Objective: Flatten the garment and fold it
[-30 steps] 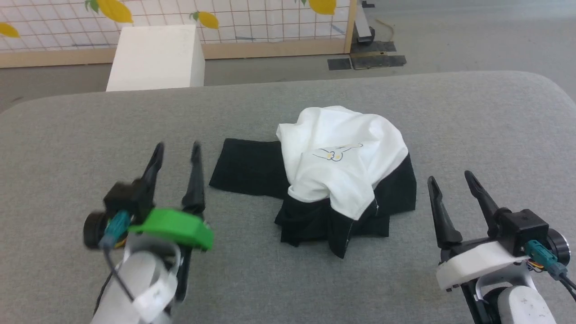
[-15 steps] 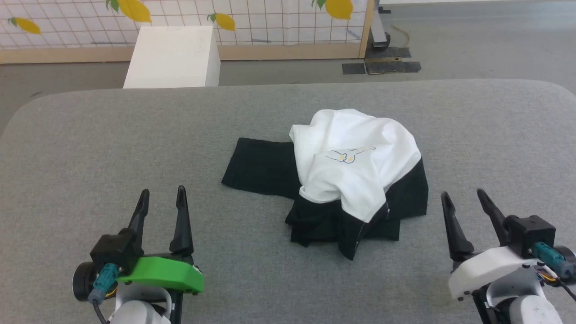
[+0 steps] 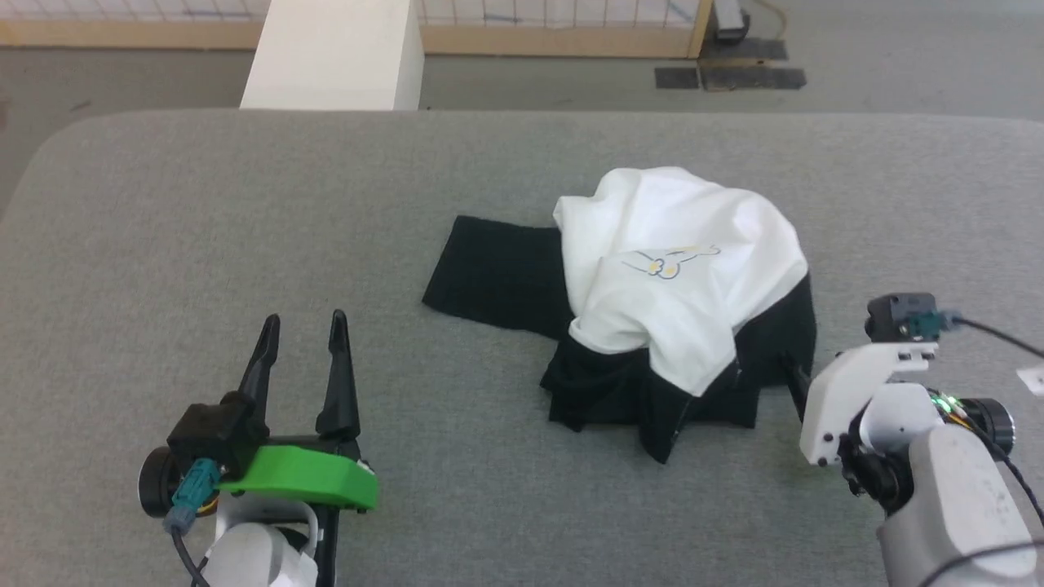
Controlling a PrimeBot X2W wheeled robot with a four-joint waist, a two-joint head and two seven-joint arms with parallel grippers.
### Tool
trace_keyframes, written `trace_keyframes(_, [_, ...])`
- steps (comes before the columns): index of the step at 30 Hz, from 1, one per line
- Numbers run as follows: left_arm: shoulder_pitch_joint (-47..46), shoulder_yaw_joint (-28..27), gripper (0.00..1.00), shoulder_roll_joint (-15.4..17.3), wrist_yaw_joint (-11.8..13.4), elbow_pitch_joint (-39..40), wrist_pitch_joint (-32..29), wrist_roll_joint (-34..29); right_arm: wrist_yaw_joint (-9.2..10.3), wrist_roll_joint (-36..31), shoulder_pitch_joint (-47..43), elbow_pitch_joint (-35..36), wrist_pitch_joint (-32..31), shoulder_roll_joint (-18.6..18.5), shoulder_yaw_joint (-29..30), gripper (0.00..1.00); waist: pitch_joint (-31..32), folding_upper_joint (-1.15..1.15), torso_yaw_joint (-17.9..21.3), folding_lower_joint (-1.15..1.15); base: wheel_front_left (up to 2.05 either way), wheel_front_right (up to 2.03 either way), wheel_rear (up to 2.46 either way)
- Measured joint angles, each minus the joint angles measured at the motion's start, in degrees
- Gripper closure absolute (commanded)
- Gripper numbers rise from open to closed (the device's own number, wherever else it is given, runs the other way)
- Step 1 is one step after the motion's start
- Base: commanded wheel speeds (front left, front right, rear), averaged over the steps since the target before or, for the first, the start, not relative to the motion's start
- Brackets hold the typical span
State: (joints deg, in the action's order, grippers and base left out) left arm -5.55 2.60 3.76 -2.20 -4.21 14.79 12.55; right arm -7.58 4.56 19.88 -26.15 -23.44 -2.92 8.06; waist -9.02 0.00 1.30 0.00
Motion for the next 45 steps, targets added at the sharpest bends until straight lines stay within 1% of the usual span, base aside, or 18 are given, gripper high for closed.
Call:
trace_keyframes(4, [-0.59,0.15,0.0,-0.24,-0.74,-0.32,-0.01,-0.43,0.02,1.04,3.36,-5.25,-5.45,-0.05,0.02,0.0,-1.17,0.0,-1.31,0.0,0.0,0.0,0.0])
trace_keyframes(5, [-0.69,0.16,0.0,-0.34,-0.78,-0.55,0.0,-0.44,0.02,1.67,4.09,-5.84,-6.1,-0.16,-0.18,0.18,-1.38,0.0,-1.68,0.0,0.0,0.0,0.0])
trace_keyframes(6, [-0.7,0.14,0.0,-0.38,-0.79,-0.63,0.0,-0.46,0.02,1.62,4.63,-6.14,-6.5,-0.27,-0.41,0.61,-1.54,0.0,-1.93,0.0,0.0,0.0,0.0])
trace_keyframes(7, [-0.71,0.08,0.0,-0.41,-0.83,-0.7,0.0,-0.47,0.02,1.4,5.18,-6.31,-6.92,-0.4,-0.64,0.86,-1.72,0.0,-2.2,0.0,0.0,0.0,0.0])
trace_keyframes(8, [-0.72,0.05,0.0,-0.43,-0.85,-0.81,-0.01,-0.48,0.02,1.12,5.44,-6.2,-6.8,-0.41,-0.85,1.0,-1.87,0.0,-2.42,0.0,0.0,0.0,0.0])
trace_keyframes(12, [-0.73,-0.14,0.0,-0.53,-1.27,-1.21,0.0,-0.48,0.0,-0.44,5.59,-3.89,-2.1,-0.44,-0.04,1.0,-1.79,0.0,-2.77,0.0,0.0,0.0,0.0])
trace_keyframes(15, [-0.71,-0.33,0.0,-0.58,-1.34,-1.62,0.0,-0.48,0.0,-3.58,5.55,1.94,3.12,-1.32,2.91,1.0,-1.14,0.0,-2.67,0.0,0.0,0.0,0.0])
trace_keyframes(18, [-0.66,-0.64,0.0,-0.6,-1.34,-1.81,-0.01,-0.48,-0.01,-7.21,4.42,9.5,5.69,-1.59,7.97,1.0,-0.43,0.0,-2.4,0.0,0.0,0.0,0.0])
trace_keyframes(22, [-0.6,-0.45,0.0,-0.63,-1.54,-2.13,0.0,-0.48,-0.01,-11.92,-1.06,19.48,4.77,-1.26,16.85,1.0,0.65,0.0,-1.99,0.0,0.0,0.0,0.0])
trace_keyframes(26, [-0.33,-0.31,0.0,-0.66,-1.74,-2.32,0.0,-0.48,-0.01,-12.2,-7.62,24.15,0.35,-0.62,23.27,1.0,1.55,0.0,-1.63,0.0,0.0,0.0,0.0])
trace_keyframes(27, [-0.23,-0.3,0.0,-0.66,-1.75,-2.35,0.0,-0.48,-0.01,-11.87,-9.37,24.3,-1.21,-0.52,23.81,0.67,1.75,0.0,-1.48,0.0,0.0,0.0,0.0])
trace_keyframes(28, [-0.13,-0.26,0.0,-0.66,-1.77,-2.43,0.0,-0.48,-0.01,-11.31,-11.17,24.65,-2.32,-0.34,23.77,0.06,1.95,0.0,-1.35,0.0,0.0,0.0,0.0])
trace_keyframes(29, [-0.07,-0.22,0.0,-0.67,-1.79,-2.49,-0.01,-0.48,-0.01,-10.53,-12.33,25.09,-2.52,-0.13,23.7,0.0,2.1,0.0,-1.25,0.0,0.0,0.0,0.0])
trace_keyframes(32, [-0.02,-0.21,0.0,-0.68,-1.85,-2.68,-0.01,-0.49,0.01,-5.38,-14.33,27.47,1.59,-0.05,21.85,0.0,2.59,0.0,-0.98,0.0,0.0,0.0,0.0])
trace_keyframes(36, [0.14,-0.08,0.0,-0.7,-2.26,-2.81,-0.01,-0.51,0.01,2.97,-18.08,28.5,5.31,-0.2,14.12,0.0,3.14,0.0,-0.99,0.0,0.0,0.0,0.0])
trace_keyframes(39, [0.24,-0.02,0.0,-0.71,-2.29,-2.8,0.0,-0.51,0.01,8.76,-22.56,27.95,4.15,-0.14,5.34,0.0,3.22,0.0,-1.02,0.0,0.0,0.0,0.0])
trace_keyframes(41, [0.24,0.04,0.0,-0.71,-2.29,-2.8,0.0,-0.51,0.01,10.14,-24.01,27.03,3.12,0.14,1.01,0.0,3.03,0.0,-1.01,0.0,0.0,0.0,0.0])
trace_keyframes(45, [0.04,0.91,0.0,-0.73,-2.33,-2.87,0.0,-0.55,0.01,11.62,-22.13,22.38,3.52,0.15,-2.26,0.0,1.86,0.0,-1.54,0.0,0.0,0.0,0.0])
